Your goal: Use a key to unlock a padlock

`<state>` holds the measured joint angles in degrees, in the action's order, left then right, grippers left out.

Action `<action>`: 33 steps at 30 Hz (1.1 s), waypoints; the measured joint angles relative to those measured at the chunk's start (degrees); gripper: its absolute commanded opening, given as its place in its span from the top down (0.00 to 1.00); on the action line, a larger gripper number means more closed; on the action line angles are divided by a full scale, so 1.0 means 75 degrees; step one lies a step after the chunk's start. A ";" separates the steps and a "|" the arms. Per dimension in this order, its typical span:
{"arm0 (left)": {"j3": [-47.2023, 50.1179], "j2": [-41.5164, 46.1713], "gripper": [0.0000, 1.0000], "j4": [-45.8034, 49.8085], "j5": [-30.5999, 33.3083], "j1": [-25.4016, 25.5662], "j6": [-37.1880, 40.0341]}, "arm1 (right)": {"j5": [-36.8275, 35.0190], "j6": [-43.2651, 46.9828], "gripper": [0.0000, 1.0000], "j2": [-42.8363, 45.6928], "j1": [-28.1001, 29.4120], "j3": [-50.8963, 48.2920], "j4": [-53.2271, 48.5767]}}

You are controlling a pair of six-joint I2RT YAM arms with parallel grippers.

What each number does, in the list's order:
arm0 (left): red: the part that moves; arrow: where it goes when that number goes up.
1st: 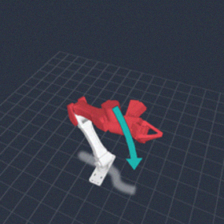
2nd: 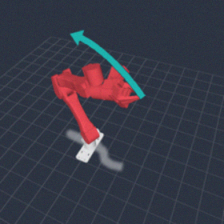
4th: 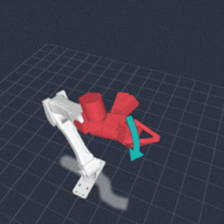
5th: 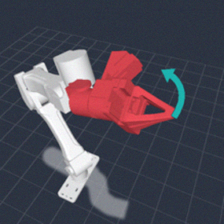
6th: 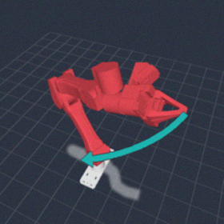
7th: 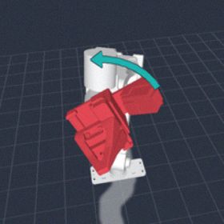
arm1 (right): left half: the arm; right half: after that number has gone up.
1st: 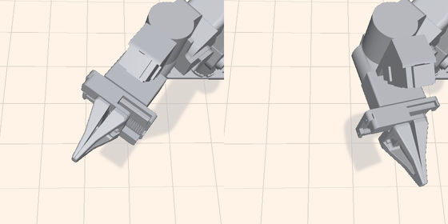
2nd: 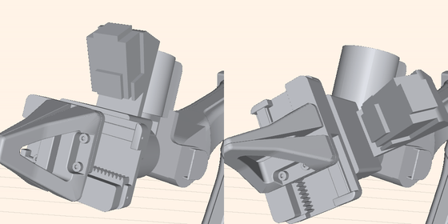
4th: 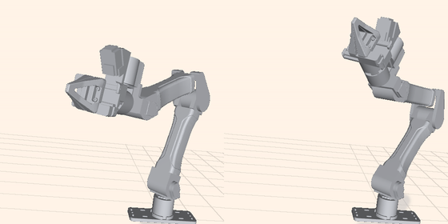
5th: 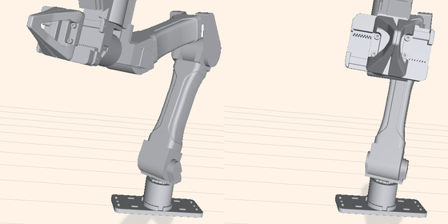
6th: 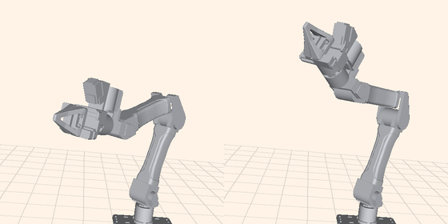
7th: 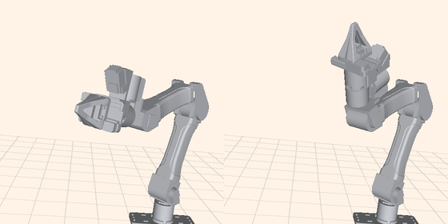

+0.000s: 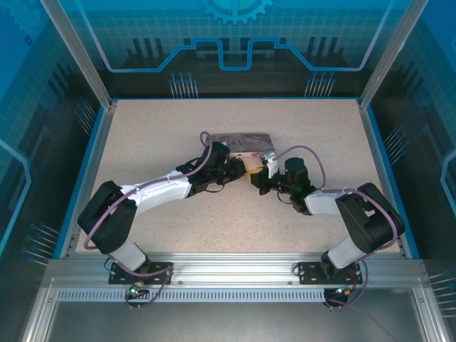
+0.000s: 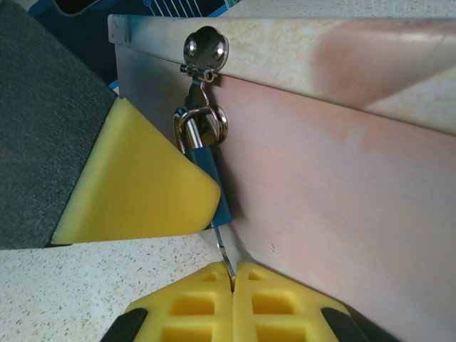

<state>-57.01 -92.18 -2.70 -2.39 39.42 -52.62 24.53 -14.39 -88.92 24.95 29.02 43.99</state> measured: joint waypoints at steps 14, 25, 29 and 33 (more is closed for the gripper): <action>0.0085 0.0000 1.00 -0.0256 -0.0067 0.0009 0.0000 | 0.0122 -0.0146 0.99 0.0082 -0.0099 0.0006 -0.0137; 0.0195 0.0000 1.00 -0.0335 -0.0073 0.0009 0.0003 | 0.0326 -0.0493 0.99 -0.0029 -0.0090 0.0050 -0.0140; 0.0227 0.0000 1.00 -0.0364 -0.0096 0.0009 0.0000 | 0.0414 -0.0513 0.99 -0.0055 -0.0102 0.0085 -0.0216; 0.0239 0.0003 1.00 -0.0361 -0.0119 0.0009 0.0000 | 0.0402 -0.0475 0.99 -0.0055 -0.0087 0.0096 -0.0297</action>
<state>-55.22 -92.16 -5.41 -3.29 39.48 -52.62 27.55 -17.96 -89.34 24.29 29.74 41.76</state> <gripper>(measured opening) 0.157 0.044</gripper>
